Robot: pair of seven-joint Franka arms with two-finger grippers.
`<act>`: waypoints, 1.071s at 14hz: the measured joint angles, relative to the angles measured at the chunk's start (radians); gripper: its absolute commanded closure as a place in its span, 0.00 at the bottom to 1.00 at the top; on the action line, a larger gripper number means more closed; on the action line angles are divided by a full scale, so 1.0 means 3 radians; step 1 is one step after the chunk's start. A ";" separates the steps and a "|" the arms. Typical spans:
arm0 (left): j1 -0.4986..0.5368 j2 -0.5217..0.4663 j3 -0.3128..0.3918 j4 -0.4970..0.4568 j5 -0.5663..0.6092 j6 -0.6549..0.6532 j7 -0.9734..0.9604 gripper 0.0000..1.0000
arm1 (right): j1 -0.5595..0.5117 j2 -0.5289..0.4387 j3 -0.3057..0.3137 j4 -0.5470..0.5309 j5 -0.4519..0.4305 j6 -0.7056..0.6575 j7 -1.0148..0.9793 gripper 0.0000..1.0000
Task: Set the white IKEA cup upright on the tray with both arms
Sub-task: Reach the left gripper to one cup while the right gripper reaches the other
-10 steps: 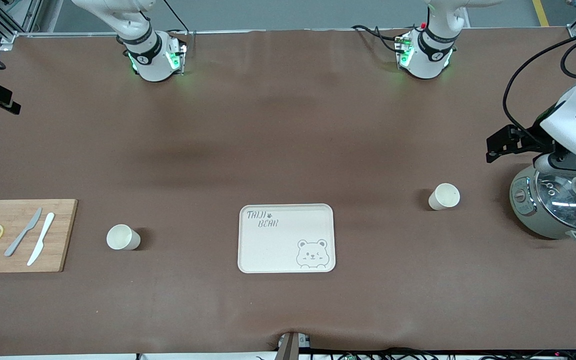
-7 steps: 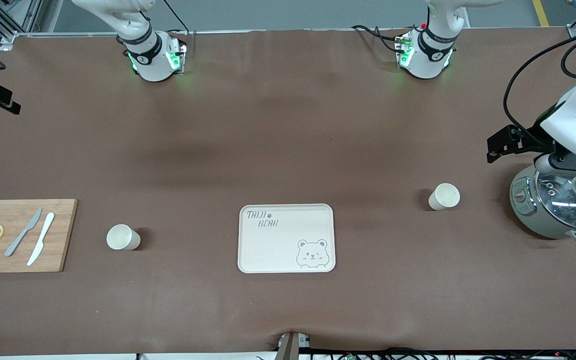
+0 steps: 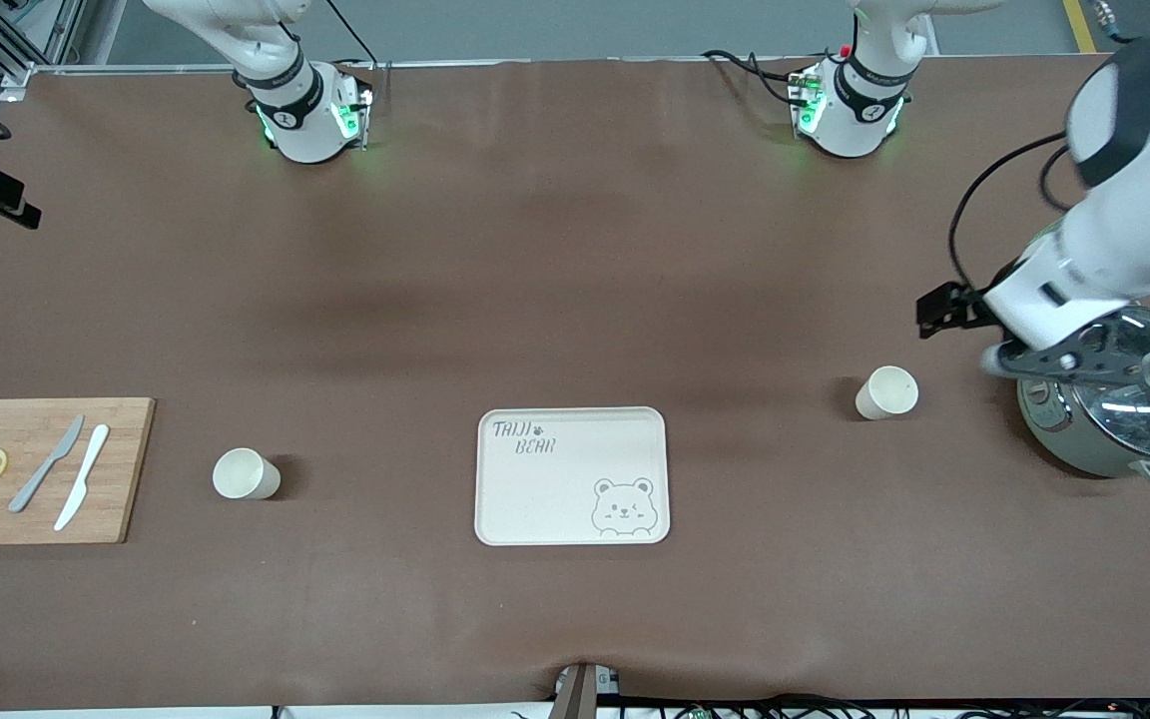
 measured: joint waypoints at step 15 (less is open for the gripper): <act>0.0730 0.0178 -0.0014 -0.1877 0.0059 0.2473 0.0966 0.00 | 0.0116 0.1092 0.0028 -0.0011 0.0000 0.0921 -0.0003 0.00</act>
